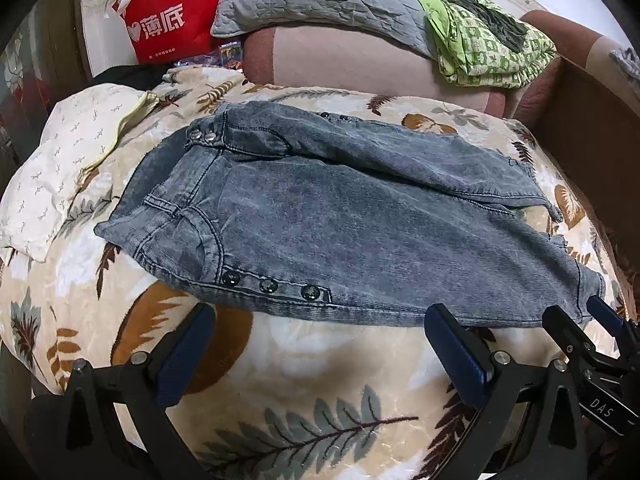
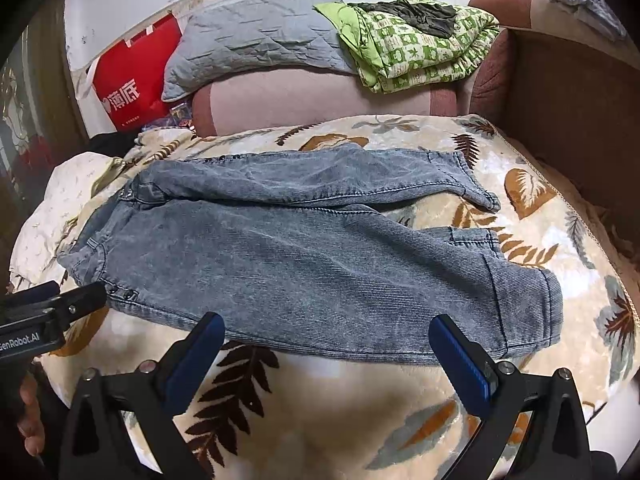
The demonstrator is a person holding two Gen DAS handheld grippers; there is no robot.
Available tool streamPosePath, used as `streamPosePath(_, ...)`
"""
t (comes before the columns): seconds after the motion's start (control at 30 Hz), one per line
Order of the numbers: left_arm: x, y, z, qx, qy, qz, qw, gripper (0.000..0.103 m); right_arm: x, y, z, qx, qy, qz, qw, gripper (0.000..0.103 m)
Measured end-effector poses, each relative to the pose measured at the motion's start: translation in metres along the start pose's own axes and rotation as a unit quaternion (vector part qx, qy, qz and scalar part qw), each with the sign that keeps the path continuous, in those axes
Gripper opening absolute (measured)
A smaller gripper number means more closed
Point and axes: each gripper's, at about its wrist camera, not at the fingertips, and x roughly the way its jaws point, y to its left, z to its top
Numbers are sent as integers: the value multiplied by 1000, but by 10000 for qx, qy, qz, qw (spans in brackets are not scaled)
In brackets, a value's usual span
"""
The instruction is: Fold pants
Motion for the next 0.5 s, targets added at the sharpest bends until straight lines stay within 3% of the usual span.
streamPosePath(0.5,-1,4,1,-96,-9,20,10000,103,2,1,-1,-37,12,-12,10000,103)
